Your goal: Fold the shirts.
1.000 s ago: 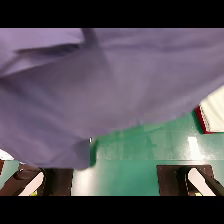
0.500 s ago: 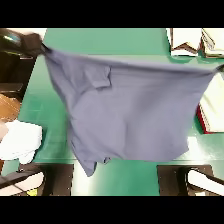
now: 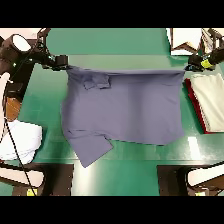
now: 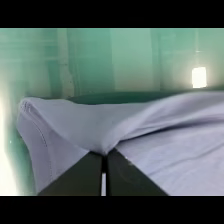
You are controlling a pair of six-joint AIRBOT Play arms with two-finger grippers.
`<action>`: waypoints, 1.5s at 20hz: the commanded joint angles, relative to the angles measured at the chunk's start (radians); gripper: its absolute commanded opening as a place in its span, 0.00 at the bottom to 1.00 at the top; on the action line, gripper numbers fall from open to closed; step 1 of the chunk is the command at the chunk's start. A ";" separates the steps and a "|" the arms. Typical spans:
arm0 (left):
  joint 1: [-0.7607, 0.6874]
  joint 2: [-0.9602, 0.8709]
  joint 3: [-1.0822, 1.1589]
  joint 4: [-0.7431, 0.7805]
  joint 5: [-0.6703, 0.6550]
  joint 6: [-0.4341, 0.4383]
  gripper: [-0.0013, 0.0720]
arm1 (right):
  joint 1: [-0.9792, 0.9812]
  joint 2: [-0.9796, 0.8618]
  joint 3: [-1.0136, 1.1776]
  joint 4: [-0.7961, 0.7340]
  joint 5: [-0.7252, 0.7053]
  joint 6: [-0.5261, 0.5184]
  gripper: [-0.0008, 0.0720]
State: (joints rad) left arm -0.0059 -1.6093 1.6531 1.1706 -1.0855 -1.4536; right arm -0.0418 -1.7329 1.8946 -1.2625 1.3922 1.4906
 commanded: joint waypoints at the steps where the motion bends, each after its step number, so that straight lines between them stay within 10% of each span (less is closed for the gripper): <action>1: 0.000 -0.018 -0.007 0.050 -0.090 0.050 0.05 | 0.005 -0.024 -0.001 -0.024 0.060 -0.034 0.04; 9: 0.000 -0.018 -0.254 0.061 -0.080 0.019 0.10 | 0.007 0.146 -0.499 0.018 -0.146 -0.033 0.04; 10: 0.000 -0.018 -0.260 0.061 -0.087 0.005 0.52 | 0.007 0.147 -0.517 0.048 -0.149 -0.033 0.12; 11: 0.001 -0.016 -0.258 0.060 -0.100 -0.013 0.78 | 0.007 0.146 -0.523 0.079 -0.144 -0.034 0.47; 19: 0.000 0.354 -0.529 0.268 -0.216 -0.085 0.69 | -0.024 0.469 -0.697 0.085 -0.058 -0.045 0.54; 30: 0.000 0.757 -1.227 -0.117 -0.084 -0.139 0.69 | -0.024 0.695 -0.830 0.094 -0.079 -0.044 0.54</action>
State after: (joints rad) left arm -0.0063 -0.8940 0.5343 1.2068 -1.2526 -1.6070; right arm -0.0654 -1.0615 1.0698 -1.1702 1.3136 1.4456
